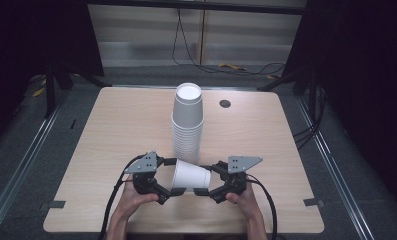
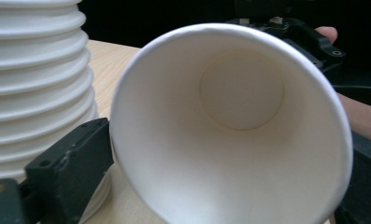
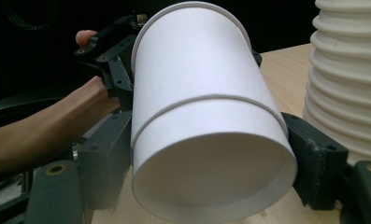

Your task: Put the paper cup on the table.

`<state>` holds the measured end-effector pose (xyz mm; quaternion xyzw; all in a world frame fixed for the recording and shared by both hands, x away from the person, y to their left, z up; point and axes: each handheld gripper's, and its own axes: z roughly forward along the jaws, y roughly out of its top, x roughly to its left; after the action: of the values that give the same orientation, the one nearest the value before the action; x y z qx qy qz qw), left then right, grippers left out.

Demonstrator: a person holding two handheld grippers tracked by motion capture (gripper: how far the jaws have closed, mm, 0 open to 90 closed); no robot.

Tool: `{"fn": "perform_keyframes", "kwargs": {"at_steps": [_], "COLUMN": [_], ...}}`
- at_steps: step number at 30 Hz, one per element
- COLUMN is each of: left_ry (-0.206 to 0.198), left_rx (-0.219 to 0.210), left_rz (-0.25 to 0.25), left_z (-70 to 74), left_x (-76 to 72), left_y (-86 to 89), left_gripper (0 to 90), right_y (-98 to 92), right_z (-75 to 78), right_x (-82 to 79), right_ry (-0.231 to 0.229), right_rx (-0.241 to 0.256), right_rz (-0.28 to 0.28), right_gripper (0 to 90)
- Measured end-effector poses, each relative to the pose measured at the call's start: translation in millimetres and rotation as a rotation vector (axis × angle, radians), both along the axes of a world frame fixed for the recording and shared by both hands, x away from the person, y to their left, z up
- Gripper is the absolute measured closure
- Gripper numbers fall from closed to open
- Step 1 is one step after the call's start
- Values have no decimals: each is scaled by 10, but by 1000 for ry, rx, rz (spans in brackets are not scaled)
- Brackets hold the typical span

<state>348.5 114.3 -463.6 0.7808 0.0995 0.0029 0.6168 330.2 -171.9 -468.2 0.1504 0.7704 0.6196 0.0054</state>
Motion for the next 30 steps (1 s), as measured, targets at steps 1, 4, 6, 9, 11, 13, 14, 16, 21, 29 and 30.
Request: {"fn": "perform_keyframes", "kwargs": {"at_steps": [1, 4, 6, 9, 11, 13, 14, 16, 21, 29, 30], "left_ry": [-2, -2, 0, -5, 1, 7, 8, 6, 1, -2, -3], "left_rx": [11, 12, 6, 11, 2, 6, 0, 3, 35, 41, 41], "left_rz": [10, 5, 2, -16, -34, -29, -39, -46, -35, -30, -17], "left_z": [4, 8, 12, 21, 22, 23, 23, 26, 40, 62, 64], "left_x": [1, 15, 12, 10, 19, 18, 24, 20, 1, 8, 6], "left_y": [-3, -21, -41, -51, -43, -29, -23, -14, -1, 37, 44], "left_gripper": [37, 25, 24, 46, 54, 67, 72, 80, 116, 122, 121], "right_y": [2, 2, 3, 6, 2, 2, 3, 9, 18, -10, -22], "right_z": [2, 4, 4, 4, 3, 3, 3, -5, -19, -13, -15], "right_x": [-2, -3, -4, -9, -10, -11, -10, -4, 0, -3, -8], "right_ry": [-7, -6, -7, -14, -11, -12, -11, -5, -11, -13, -15], "right_rx": [-1, -2, 1, -7, -9, -7, -7, -5, -21, -4, -1], "right_rz": [1, 1, 6, 9, 15, 16, 17, 20, 11, -25, -37], "right_gripper": [239, 239, 239, 239, 240, 240, 239, 237, 212, 136, 142]}}
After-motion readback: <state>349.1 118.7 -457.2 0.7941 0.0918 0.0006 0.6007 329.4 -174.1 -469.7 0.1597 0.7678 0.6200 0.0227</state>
